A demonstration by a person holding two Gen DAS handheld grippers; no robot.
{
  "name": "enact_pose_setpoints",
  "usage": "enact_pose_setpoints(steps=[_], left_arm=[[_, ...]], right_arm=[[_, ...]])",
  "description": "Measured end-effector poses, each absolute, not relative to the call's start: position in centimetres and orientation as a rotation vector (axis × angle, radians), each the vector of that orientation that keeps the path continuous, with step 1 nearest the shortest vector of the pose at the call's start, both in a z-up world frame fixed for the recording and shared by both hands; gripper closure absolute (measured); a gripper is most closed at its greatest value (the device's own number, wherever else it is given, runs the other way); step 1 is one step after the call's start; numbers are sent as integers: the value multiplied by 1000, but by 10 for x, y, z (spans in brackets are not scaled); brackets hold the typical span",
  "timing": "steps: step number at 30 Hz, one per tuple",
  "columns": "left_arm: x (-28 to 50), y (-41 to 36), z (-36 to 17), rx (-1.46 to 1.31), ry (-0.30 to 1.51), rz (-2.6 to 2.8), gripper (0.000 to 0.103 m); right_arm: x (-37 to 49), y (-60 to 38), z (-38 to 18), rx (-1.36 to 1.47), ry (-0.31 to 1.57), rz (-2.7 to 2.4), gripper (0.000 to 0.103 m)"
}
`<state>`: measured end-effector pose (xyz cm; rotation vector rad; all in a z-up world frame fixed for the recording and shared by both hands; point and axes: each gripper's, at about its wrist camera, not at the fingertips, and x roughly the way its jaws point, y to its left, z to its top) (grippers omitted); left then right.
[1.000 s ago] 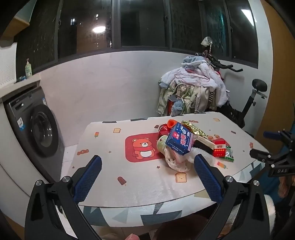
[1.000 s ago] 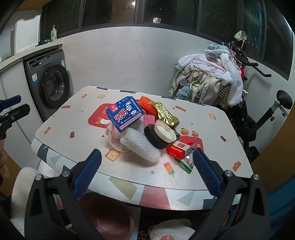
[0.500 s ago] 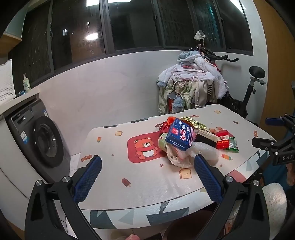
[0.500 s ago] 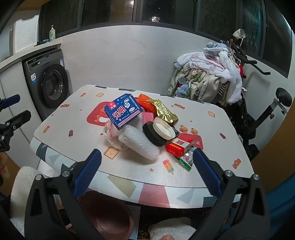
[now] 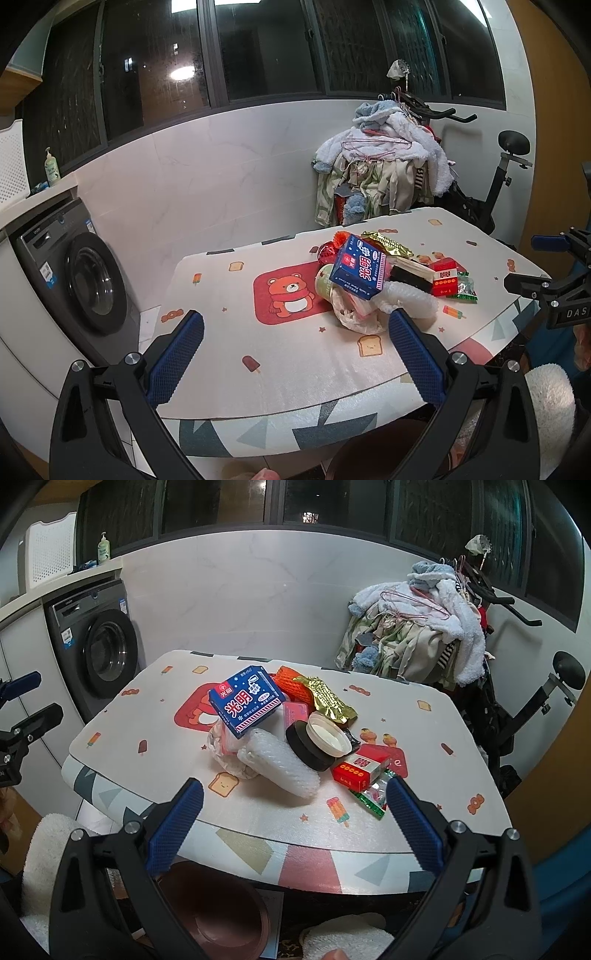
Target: Collect trash
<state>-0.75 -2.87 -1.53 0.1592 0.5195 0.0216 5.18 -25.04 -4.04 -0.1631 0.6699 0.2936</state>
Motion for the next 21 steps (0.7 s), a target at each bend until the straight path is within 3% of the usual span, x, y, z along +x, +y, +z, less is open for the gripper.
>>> enact_pose_setpoints(steps=[21], left_arm=[[-9,-30,-17,161,521,18,5]], right_arm=[[52,-252,-41,-168,670,292,6]])
